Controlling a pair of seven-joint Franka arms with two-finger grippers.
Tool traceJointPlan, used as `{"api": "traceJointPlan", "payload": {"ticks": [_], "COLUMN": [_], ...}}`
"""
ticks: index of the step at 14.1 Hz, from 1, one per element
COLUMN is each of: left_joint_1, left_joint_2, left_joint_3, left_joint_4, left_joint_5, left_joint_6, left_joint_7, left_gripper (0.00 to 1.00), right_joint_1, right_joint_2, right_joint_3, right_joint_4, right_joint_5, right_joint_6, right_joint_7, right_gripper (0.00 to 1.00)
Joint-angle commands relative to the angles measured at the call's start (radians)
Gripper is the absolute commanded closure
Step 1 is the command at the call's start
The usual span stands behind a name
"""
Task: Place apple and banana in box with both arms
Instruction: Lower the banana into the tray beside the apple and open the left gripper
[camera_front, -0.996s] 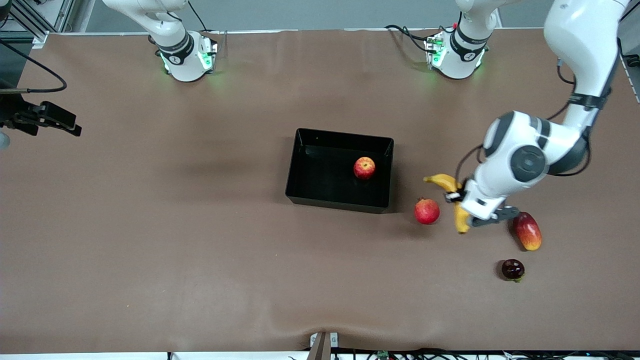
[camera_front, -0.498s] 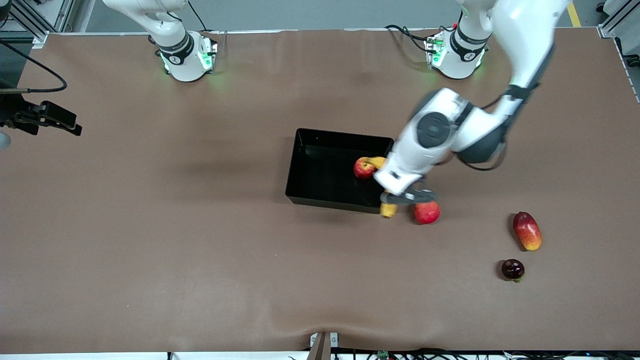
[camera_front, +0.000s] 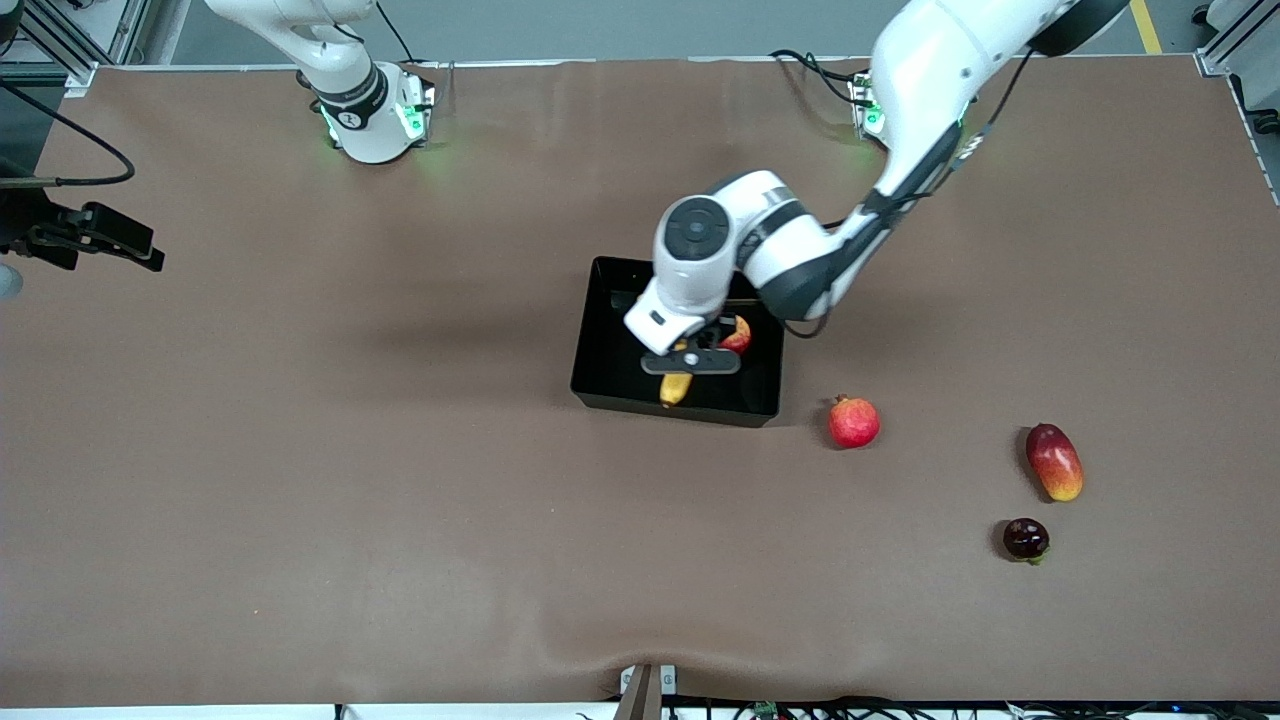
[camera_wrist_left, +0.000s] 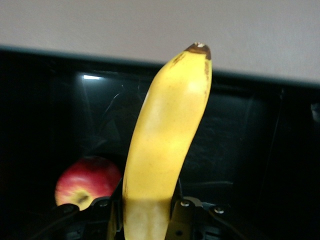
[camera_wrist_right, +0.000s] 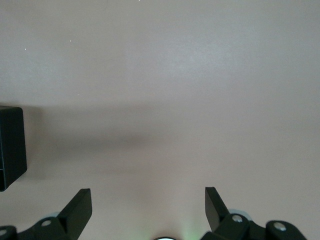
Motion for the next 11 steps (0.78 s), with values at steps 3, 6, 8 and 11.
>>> {"api": "traceJointPlan", "payload": {"ticks": [3, 6, 8, 11], "left_joint_1": [-0.060, -0.060, -0.060, -0.082], "left_joint_2": [0.080, 0.119, 0.145, 0.179], "left_joint_3": [0.015, 0.015, 0.017, 0.052], "left_joint_4": [0.042, 0.042, 0.042, 0.042], "left_joint_5": [0.110, 0.113, 0.115, 0.113], "left_joint_6": [-0.017, 0.021, 0.065, 0.145], "left_joint_7": [-0.013, -0.019, -0.015, -0.005], "left_gripper": [1.00, 1.00, 1.00, 1.00], "right_joint_1": [0.006, 0.007, 0.009, 0.020], "right_joint_2": [0.003, 0.003, 0.004, 0.004], "right_joint_3": [-0.003, -0.001, -0.001, -0.001], "right_joint_4": [0.006, 0.006, 0.004, 0.004], "right_joint_5": [0.003, 0.003, 0.003, 0.003], "right_joint_6": [-0.010, -0.010, -0.010, -0.010], "right_joint_7": [-0.007, -0.007, -0.002, 0.002], "right_gripper": [0.00, 0.00, 0.00, 0.00]}}
